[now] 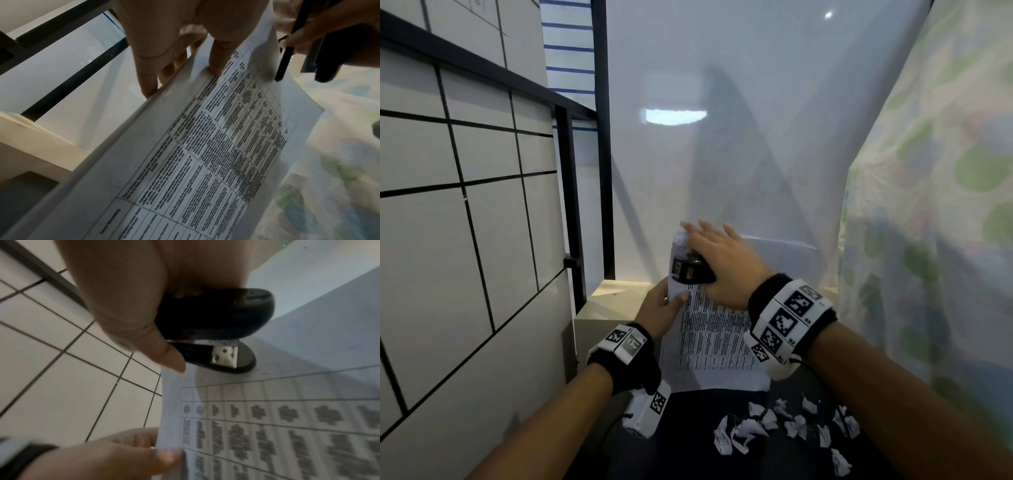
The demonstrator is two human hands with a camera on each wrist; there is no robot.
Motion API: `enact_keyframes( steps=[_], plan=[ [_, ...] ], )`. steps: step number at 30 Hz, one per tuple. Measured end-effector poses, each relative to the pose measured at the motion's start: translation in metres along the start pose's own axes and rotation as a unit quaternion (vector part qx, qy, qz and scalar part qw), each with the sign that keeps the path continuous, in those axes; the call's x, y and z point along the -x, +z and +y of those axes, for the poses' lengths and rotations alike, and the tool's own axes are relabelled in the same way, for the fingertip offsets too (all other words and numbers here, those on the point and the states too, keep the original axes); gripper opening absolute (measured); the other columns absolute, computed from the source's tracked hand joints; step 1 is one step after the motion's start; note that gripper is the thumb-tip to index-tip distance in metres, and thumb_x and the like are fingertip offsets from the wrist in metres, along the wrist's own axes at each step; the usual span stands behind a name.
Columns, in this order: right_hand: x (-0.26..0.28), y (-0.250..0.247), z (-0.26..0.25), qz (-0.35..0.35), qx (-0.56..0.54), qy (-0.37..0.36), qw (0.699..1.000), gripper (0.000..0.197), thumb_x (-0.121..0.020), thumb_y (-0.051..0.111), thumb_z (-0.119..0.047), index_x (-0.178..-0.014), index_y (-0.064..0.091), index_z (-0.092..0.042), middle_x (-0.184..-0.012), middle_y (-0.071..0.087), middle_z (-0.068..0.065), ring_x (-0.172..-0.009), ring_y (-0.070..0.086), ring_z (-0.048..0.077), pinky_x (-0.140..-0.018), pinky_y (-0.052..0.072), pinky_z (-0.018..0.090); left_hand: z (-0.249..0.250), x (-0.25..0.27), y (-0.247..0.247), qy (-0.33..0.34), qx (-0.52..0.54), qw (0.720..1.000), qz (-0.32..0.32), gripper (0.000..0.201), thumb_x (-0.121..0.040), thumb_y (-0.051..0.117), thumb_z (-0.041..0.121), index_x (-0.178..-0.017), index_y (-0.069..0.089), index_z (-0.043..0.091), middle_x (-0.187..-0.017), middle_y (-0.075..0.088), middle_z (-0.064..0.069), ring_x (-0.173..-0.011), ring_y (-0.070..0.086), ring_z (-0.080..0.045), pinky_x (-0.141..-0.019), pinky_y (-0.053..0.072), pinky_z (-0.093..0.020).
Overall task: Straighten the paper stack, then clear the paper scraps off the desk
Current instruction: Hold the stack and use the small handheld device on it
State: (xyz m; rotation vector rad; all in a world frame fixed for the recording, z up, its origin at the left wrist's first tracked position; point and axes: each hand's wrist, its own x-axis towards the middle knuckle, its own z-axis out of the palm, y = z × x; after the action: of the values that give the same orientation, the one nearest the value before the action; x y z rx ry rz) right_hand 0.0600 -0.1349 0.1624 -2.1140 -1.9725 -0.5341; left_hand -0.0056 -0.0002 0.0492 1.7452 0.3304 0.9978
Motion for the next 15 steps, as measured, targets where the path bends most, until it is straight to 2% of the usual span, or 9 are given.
enact_keyframes(
  steps=[3,5,6,8,9,10,12,14,15],
  plan=[
    [-0.005,-0.002,-0.005,-0.034,-0.030,-0.003,0.999,0.063,-0.077,0.065,-0.017,-0.135,0.041,-0.017,-0.159,0.018,-0.001,-0.148,0.013,0.020,-0.121,0.006,0.041,0.007,0.003,0.003,0.007,-0.023,1.000,0.005,0.042,-0.087,0.062,0.030,-0.115,0.054,0.000,-0.085,0.058,0.008,-0.064,0.061,0.015,-0.057,0.041,0.004],
    [-0.004,-0.005,-0.004,0.041,-0.078,0.008,0.996,0.048,-0.075,0.063,-0.009,-0.121,0.049,-0.014,-0.155,0.030,0.002,-0.144,0.025,0.022,-0.120,0.016,0.044,0.006,0.002,0.003,0.000,-0.031,1.000,0.005,0.036,-0.089,0.062,0.025,-0.117,0.053,0.005,-0.094,0.061,0.006,-0.077,0.061,0.017,-0.063,0.042,0.006],
    [-0.002,-0.008,-0.002,0.088,-0.112,0.026,0.989,0.048,-0.074,0.062,-0.005,-0.119,0.050,-0.012,-0.148,0.041,0.005,-0.138,0.036,0.025,-0.116,0.027,0.045,0.008,0.001,0.004,-0.008,-0.033,0.999,0.010,0.032,-0.092,0.057,0.016,-0.121,0.052,0.004,-0.100,0.061,0.001,-0.086,0.060,0.009,-0.065,0.043,0.004],
    [0.004,-0.014,0.004,0.184,-0.195,0.082,0.960,0.046,-0.075,0.061,0.000,-0.119,0.051,-0.010,-0.120,0.062,0.010,-0.110,0.058,0.028,-0.091,0.050,0.039,0.010,0.000,0.005,-0.030,-0.032,0.999,0.013,0.033,-0.095,0.047,0.004,-0.129,0.046,0.004,-0.111,0.059,-0.004,-0.100,0.056,-0.011,-0.070,0.045,-0.004],
    [0.007,-0.018,0.008,0.233,-0.222,0.104,0.941,0.040,-0.078,0.062,-0.001,-0.115,0.051,-0.008,-0.103,0.065,0.008,-0.094,0.063,0.027,-0.076,0.052,0.033,0.011,-0.001,0.005,-0.036,-0.034,0.999,0.013,0.034,-0.096,0.045,0.003,-0.130,0.044,0.005,-0.112,0.059,-0.004,-0.102,0.055,-0.014,-0.071,0.043,-0.006],
    [0.012,-0.022,0.014,0.282,-0.227,0.118,0.925,0.033,-0.079,0.063,-0.004,-0.110,0.052,-0.008,-0.092,0.064,0.004,-0.083,0.063,0.025,-0.067,0.049,0.027,0.014,-0.001,0.005,-0.032,-0.037,0.999,0.011,0.034,-0.096,0.044,0.003,-0.131,0.043,0.007,-0.111,0.058,-0.002,-0.100,0.055,-0.012,-0.071,0.042,-0.005],
    [0.021,-0.026,0.027,0.350,-0.203,0.130,0.905,0.029,-0.080,0.070,-0.014,-0.103,0.054,-0.008,-0.086,0.060,-0.004,-0.074,0.059,0.016,-0.061,0.044,0.013,0.018,0.001,0.006,-0.028,-0.039,0.999,0.016,0.034,-0.097,0.043,0.003,-0.130,0.043,0.009,-0.105,0.057,0.003,-0.094,0.055,-0.006,-0.073,0.041,-0.004],
    [0.033,-0.024,0.040,0.346,-0.181,0.172,0.904,0.033,-0.076,0.076,-0.026,-0.097,0.053,-0.012,-0.088,0.057,-0.005,-0.075,0.052,0.012,-0.059,0.034,0.000,0.017,0.001,0.005,-0.036,-0.025,0.998,0.034,0.036,-0.097,0.043,0.003,-0.132,0.042,0.007,-0.102,0.056,0.005,-0.097,0.053,-0.010,-0.082,0.041,-0.014],
    [0.039,-0.016,0.050,0.331,-0.179,0.211,0.902,0.037,-0.074,0.078,-0.030,-0.094,0.053,-0.013,-0.091,0.055,-0.002,-0.078,0.050,0.013,-0.060,0.033,0.002,0.015,0.001,0.004,-0.045,-0.022,0.998,0.043,0.037,-0.096,0.043,0.003,-0.133,0.042,0.007,-0.101,0.056,0.006,-0.101,0.051,-0.013,-0.084,0.040,-0.018]
  ],
)
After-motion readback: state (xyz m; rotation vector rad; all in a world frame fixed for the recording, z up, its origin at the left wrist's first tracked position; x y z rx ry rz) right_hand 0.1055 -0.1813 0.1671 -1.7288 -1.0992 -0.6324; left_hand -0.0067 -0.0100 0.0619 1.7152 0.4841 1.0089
